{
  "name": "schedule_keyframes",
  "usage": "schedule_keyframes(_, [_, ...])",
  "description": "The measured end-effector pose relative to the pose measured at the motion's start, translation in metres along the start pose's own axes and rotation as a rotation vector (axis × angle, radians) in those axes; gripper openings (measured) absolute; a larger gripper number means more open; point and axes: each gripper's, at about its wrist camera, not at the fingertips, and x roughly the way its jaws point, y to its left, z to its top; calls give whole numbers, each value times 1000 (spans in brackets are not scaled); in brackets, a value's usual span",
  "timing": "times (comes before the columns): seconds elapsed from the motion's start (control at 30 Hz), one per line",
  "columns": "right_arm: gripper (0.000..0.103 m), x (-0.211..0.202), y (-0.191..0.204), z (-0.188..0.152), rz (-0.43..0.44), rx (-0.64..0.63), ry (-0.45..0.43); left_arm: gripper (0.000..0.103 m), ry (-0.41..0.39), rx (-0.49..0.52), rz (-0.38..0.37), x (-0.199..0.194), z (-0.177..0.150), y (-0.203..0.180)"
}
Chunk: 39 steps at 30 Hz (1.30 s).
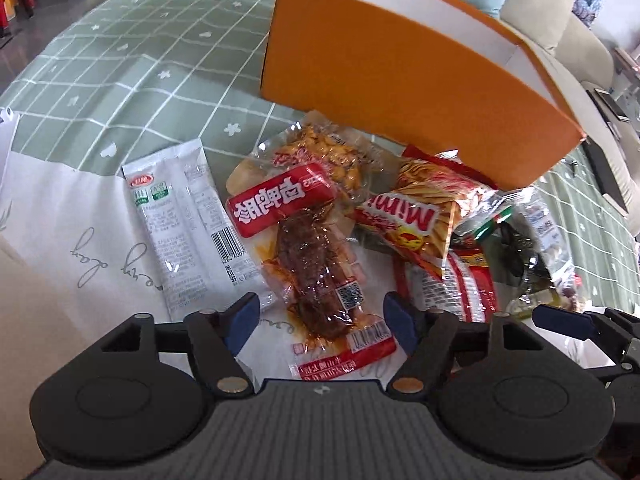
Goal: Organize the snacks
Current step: 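Move left tool to the red-label meat pack while right tool approaches the red-silver bag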
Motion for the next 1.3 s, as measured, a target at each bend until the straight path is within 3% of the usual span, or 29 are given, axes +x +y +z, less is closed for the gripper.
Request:
schedule_keyframes(0.23, [90,21,4,4,-4,-6,26,87,-12,19,39,11,5,-5])
schedule_keyframes(0.67, [90,36,10,8,-6,-55,12,93,-27,155,154,24,3,-31])
schedule_keyframes(0.8, [82,32,13,4,-15,-84,-6,89,-34,182,161,25,2,-35])
schedule_keyframes(0.93, [68,26,16,2,-5,-115,-31,79,-44,183,156,21,0,-35])
schedule_keyframes(1.3, [65,12,7,-1,32,-75,-17,73,-33,175,81,7,-7,-22])
